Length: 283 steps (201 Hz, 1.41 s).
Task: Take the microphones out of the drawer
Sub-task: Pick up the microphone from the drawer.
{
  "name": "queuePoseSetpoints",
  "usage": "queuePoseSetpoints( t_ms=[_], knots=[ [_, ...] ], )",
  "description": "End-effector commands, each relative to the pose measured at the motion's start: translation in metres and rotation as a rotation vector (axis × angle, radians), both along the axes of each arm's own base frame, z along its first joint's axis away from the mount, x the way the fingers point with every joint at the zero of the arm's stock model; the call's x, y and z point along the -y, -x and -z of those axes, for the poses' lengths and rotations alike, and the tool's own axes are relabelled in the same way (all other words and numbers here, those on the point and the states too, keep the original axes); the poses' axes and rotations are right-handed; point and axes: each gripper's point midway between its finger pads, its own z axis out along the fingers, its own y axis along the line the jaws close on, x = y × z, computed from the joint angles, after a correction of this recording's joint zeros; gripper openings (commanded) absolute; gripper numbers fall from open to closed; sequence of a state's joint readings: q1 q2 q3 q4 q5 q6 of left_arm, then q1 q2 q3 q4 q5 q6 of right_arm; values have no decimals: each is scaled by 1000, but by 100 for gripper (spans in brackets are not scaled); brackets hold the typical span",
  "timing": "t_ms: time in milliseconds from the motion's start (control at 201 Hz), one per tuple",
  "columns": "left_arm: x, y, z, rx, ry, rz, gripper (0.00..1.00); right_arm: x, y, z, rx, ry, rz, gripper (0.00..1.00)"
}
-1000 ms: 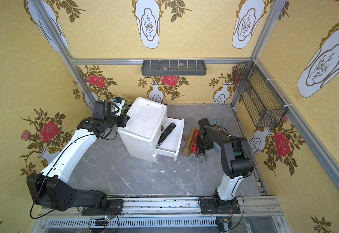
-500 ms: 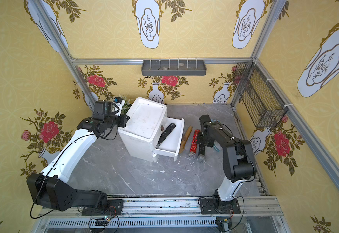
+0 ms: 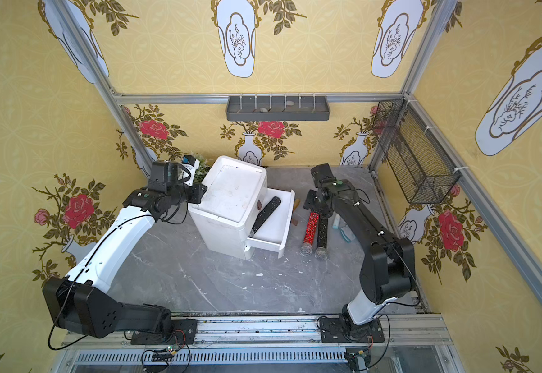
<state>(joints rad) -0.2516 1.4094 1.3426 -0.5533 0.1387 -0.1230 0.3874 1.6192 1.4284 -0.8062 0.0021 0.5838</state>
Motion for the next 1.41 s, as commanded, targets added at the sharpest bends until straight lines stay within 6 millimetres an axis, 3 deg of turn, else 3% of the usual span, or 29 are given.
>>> queuePoseSetpoints(
  t_ms=[0,199,478,896,1404],
  knots=[
    [-4,16,36,-147,-27,-11,17,-33,-2,-16,31,-100,13,58],
    [-4,17,35,-147,-26,-9,17,-87,-2,-27,63,-289,4,59],
    [-3,17,34,-144,-22,-6,16,-136,2,-14,24,-423,57,59],
    [-3,18,33,-142,-16,-3,16,-144,-6,17,-27,-428,263,59],
    [-3,18,31,-139,-16,-5,16,-154,-26,29,-17,-417,280,58]
  ],
)
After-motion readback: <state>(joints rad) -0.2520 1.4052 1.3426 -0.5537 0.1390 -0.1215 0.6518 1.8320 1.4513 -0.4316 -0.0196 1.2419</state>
